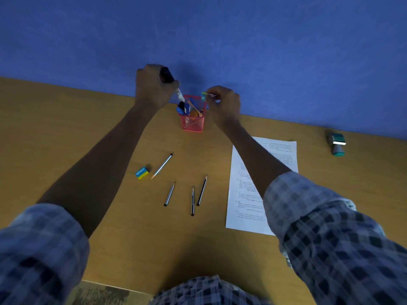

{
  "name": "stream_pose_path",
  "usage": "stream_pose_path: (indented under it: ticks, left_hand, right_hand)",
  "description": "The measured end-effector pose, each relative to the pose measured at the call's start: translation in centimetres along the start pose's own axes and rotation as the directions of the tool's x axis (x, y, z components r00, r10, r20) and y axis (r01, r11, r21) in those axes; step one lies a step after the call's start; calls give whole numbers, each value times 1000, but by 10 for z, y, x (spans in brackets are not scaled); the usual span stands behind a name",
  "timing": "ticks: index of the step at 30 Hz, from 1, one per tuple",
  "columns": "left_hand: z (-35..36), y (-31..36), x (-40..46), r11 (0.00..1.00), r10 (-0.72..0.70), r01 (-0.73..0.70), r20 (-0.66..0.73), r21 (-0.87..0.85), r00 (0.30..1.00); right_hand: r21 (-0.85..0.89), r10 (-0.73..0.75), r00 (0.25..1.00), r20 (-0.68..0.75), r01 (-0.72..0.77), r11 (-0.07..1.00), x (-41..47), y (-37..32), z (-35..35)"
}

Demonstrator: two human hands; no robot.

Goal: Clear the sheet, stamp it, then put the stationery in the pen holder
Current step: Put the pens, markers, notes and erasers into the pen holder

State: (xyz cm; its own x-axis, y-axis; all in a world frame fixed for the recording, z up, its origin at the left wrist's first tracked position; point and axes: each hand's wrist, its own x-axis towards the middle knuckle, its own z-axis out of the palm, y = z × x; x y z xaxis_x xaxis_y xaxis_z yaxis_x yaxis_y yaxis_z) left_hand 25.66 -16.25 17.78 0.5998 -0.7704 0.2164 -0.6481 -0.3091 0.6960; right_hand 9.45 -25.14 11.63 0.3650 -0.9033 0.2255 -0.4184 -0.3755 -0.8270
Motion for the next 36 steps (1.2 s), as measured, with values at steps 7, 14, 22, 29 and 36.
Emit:
stream_pose_path:
  ticks: [7,14,22,29,36]
  left_hand:
    - [30,-11,22,991,-91,75,155,109,984]
    - [42,-14,17,981,-141,120,140,152,980]
    - [26,-44,-40,955,-233,222,37,196,972]
    - [21,-83,-100,894,-370,269,251,359,895]
    - [24,-99,-137,878,-396,244,336,412,855]
  right_hand:
    - [-291,-32,979,200,91,952,20,-1,17]
    - [-363,-38,982,187,105,926,14,-2,19]
    - [-323,-73,989,127,111,940,-32,14,7]
    - [-291,18,980,196,40,956,-79,21,12]
    - [-253,70,769,636,122,960,-132,21,31]
